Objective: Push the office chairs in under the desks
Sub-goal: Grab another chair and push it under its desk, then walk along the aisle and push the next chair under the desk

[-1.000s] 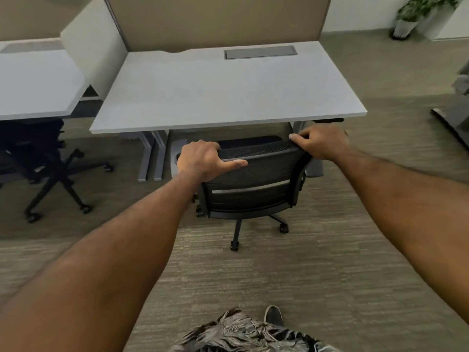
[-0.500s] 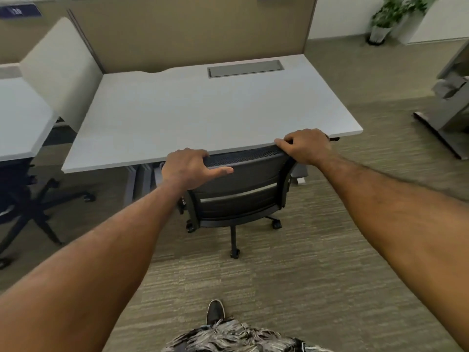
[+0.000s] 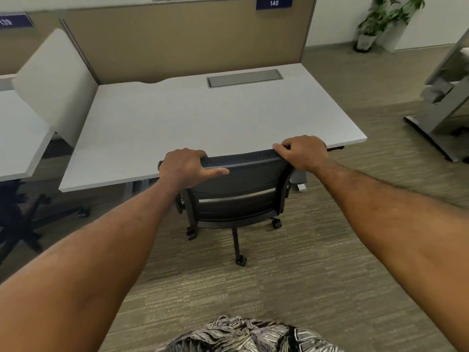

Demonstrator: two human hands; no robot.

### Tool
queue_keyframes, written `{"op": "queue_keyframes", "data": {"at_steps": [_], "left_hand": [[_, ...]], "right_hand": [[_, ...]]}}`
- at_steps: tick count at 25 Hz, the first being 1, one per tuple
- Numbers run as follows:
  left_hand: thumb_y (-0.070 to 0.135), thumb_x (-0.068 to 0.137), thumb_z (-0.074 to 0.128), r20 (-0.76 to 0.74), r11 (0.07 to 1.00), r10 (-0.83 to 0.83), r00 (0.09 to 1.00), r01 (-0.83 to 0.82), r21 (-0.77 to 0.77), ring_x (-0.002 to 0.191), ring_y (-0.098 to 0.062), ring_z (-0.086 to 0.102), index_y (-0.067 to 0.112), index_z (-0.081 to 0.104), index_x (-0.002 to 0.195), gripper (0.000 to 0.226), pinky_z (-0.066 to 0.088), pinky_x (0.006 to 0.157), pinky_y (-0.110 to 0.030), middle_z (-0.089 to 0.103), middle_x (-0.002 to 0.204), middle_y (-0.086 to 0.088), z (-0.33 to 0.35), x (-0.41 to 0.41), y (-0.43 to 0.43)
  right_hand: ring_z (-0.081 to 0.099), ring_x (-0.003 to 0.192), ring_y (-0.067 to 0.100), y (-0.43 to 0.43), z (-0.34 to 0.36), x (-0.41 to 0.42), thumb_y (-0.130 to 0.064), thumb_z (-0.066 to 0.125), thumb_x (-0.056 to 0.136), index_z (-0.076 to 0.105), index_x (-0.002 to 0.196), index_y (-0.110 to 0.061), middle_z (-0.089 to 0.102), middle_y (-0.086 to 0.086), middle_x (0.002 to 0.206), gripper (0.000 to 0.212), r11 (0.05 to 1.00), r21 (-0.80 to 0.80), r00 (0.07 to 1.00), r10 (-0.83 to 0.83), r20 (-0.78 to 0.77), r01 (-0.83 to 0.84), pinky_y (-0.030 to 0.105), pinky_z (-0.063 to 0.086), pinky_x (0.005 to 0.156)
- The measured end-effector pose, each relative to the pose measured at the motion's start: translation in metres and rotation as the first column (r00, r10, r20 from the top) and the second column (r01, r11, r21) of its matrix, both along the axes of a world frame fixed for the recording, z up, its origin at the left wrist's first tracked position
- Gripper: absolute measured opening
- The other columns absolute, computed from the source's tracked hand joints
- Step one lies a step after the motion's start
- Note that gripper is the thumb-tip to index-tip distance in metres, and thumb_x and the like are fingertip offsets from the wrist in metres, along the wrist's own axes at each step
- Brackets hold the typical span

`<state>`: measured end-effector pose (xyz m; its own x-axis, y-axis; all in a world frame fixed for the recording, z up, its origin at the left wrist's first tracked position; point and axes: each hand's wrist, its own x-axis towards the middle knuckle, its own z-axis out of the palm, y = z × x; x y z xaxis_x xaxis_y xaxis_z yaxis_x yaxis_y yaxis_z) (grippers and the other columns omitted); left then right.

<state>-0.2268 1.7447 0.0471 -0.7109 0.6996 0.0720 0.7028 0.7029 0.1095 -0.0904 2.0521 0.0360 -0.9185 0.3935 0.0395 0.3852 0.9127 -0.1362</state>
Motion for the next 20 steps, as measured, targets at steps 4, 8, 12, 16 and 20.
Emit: {"op": "queue_keyframes", "data": {"at_steps": [4,8,12,16,20], "left_hand": [[0.112,0.057,0.018,-0.009,1.0,0.007,1.0,-0.007,-0.012,0.06,-0.007,0.049,0.028,0.068,0.088,0.102,0.028,0.052,-0.027,0.058,0.064,0.012,-0.001,-0.001,0.003],[0.113,0.051,0.012,0.029,0.999,0.023,0.999,-0.021,-0.039,0.069,-0.015,0.058,0.028,0.07,0.097,0.112,0.035,0.057,-0.03,0.063,0.071,0.009,0.0,0.0,0.007],[0.111,0.058,0.016,0.011,0.997,0.078,0.997,-0.078,-0.011,0.076,-0.017,0.062,0.029,0.07,0.109,0.11,0.037,0.059,-0.03,0.069,0.082,0.009,-0.005,0.012,0.004],[0.101,0.075,0.011,-0.144,0.993,0.095,0.985,-0.084,0.084,0.086,-0.018,0.062,0.023,0.068,0.113,0.103,0.043,0.074,-0.035,0.072,0.098,0.002,-0.018,0.035,-0.004],[0.091,0.085,0.016,-0.136,0.994,0.107,0.985,-0.109,-0.007,0.139,-0.029,0.045,0.019,0.043,0.15,0.101,0.029,0.118,-0.051,0.05,0.152,-0.01,-0.013,0.048,-0.023]], "right_hand": [[0.056,0.08,0.016,0.003,0.003,-0.002,-0.071,0.028,0.095,0.076,0.109,-0.033,0.062,-0.009,0.081,0.063,1.0,0.004,1.0,0.01,0.017,-0.01,0.035,0.042,0.072],[0.059,0.084,0.018,0.005,0.003,0.001,-0.07,0.031,0.097,0.075,0.114,-0.031,0.067,-0.006,0.087,0.061,0.999,-0.003,0.999,0.032,0.017,-0.032,0.036,0.043,0.076],[0.053,0.13,0.026,0.005,0.005,0.004,-0.067,0.038,0.098,0.06,0.139,-0.025,0.061,0.004,0.142,0.063,0.997,-0.025,0.997,0.071,-0.02,-0.071,0.048,0.04,0.106],[0.019,0.154,0.028,-0.003,0.005,0.011,-0.062,0.037,0.102,0.031,0.158,-0.02,0.021,0.009,0.168,0.071,0.997,-0.049,0.997,0.055,-0.055,-0.058,0.052,0.016,0.123],[0.017,0.155,0.029,-0.021,0.01,0.011,-0.062,0.036,0.102,0.027,0.16,-0.018,0.016,0.011,0.17,0.074,0.994,-0.049,0.989,0.088,-0.115,-0.095,0.053,0.015,0.124]]}}
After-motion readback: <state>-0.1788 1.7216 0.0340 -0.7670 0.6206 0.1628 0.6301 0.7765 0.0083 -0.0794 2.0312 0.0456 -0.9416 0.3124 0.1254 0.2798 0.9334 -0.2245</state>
